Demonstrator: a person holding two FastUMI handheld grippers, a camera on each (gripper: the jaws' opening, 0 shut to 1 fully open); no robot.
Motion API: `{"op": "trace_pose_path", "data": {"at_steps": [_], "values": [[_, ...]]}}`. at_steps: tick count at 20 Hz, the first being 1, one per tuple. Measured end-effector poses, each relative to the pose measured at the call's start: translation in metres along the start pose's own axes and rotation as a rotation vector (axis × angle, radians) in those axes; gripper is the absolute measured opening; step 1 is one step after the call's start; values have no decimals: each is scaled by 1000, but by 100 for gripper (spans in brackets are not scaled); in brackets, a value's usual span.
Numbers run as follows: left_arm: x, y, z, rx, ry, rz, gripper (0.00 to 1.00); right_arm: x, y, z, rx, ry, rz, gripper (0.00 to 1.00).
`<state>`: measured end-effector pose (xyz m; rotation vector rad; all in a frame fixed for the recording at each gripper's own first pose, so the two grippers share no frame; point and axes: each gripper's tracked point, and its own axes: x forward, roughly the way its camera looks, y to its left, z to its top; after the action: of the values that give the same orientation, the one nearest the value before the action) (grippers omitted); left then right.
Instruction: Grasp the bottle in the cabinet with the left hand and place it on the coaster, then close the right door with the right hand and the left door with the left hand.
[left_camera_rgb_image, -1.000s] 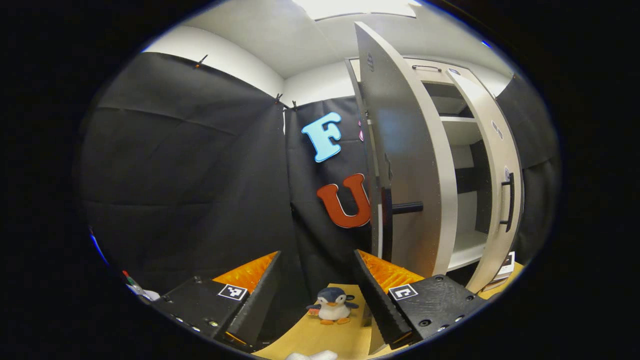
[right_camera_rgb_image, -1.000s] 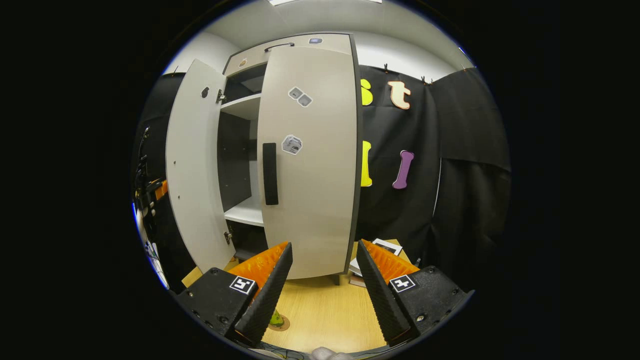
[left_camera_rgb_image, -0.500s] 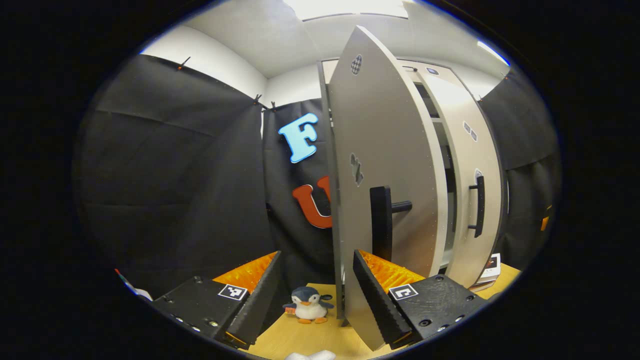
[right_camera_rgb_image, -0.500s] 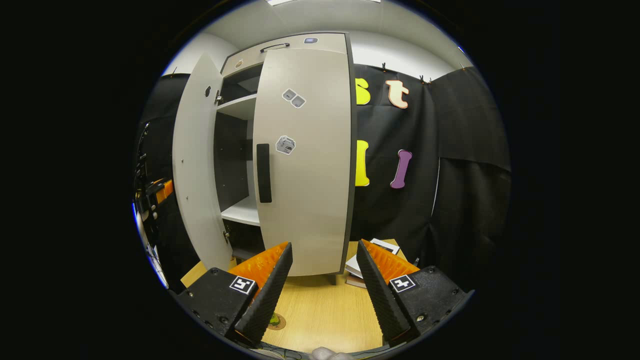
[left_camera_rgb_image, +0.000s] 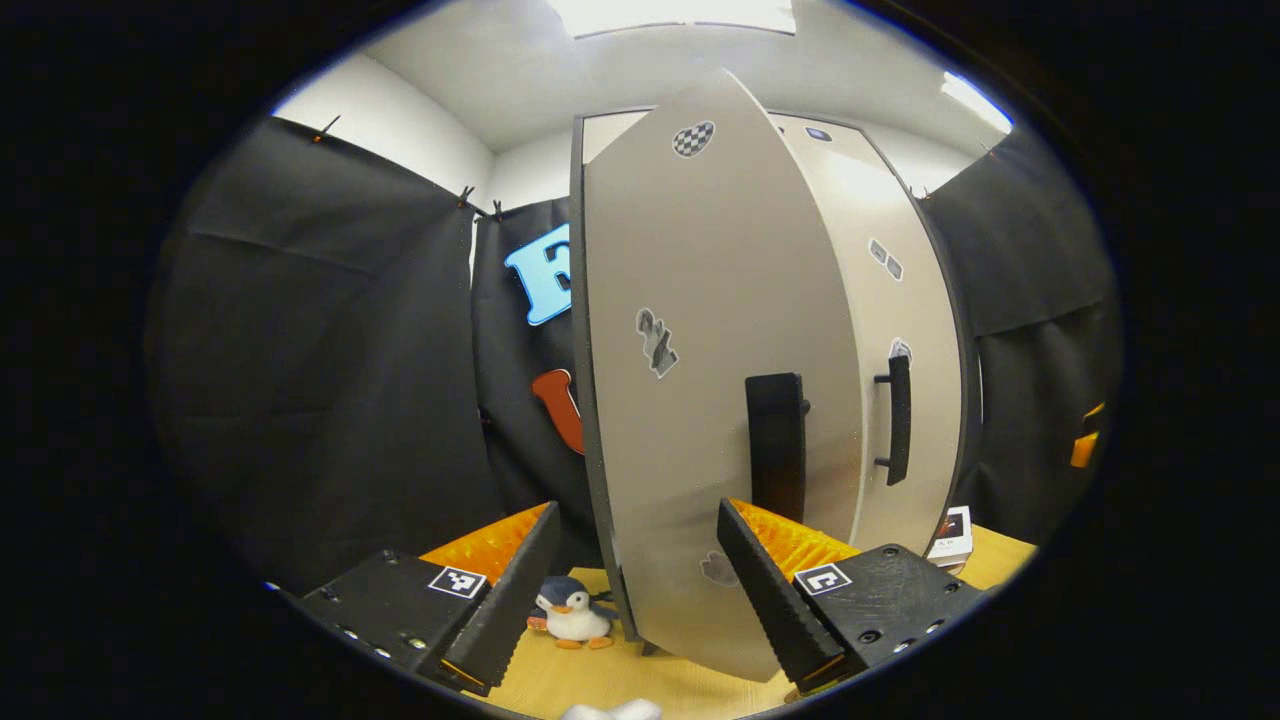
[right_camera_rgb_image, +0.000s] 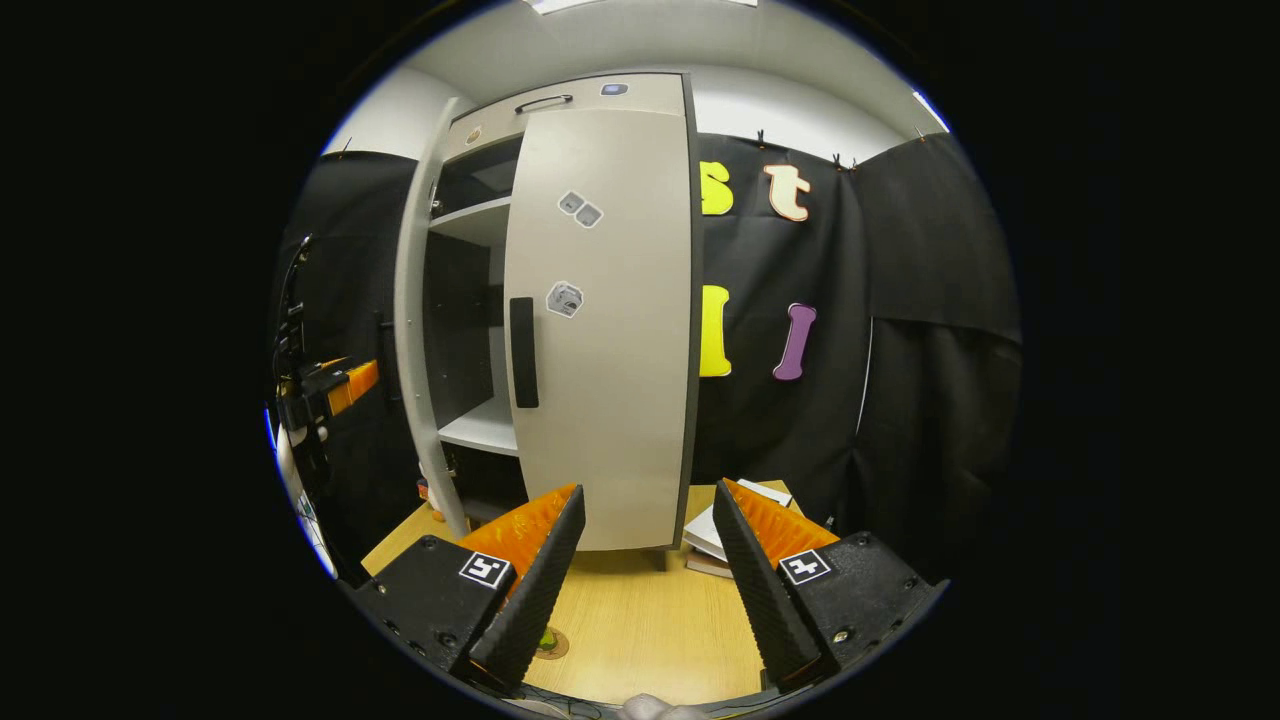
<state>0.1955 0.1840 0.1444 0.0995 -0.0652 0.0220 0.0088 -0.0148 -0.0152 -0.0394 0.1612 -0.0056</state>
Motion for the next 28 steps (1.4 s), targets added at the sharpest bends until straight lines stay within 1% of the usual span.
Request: {"op": "trace_pose_path", "data": {"at_steps": [5,11,14,21,25,28], "values": [[-13,-13,-1,-26,15,-39,96,-4,3,5,6,-22,-10,80],[-43,-38,-9,-50,42,-93,96,-6,11,3,13,-40,-14,80],[-63,-44,-18,-56,62,-103,96,-6,15,1,20,-49,-12,80],[-99,-40,-49,-73,120,-48,96,-7,23,-17,20,-41,-6,80],[-101,-37,-54,-101,136,-29,96,-6,27,-19,17,-33,6,80],[-100,-39,-50,-99,124,-29,96,-7,29,-16,6,-43,9,80]]}}
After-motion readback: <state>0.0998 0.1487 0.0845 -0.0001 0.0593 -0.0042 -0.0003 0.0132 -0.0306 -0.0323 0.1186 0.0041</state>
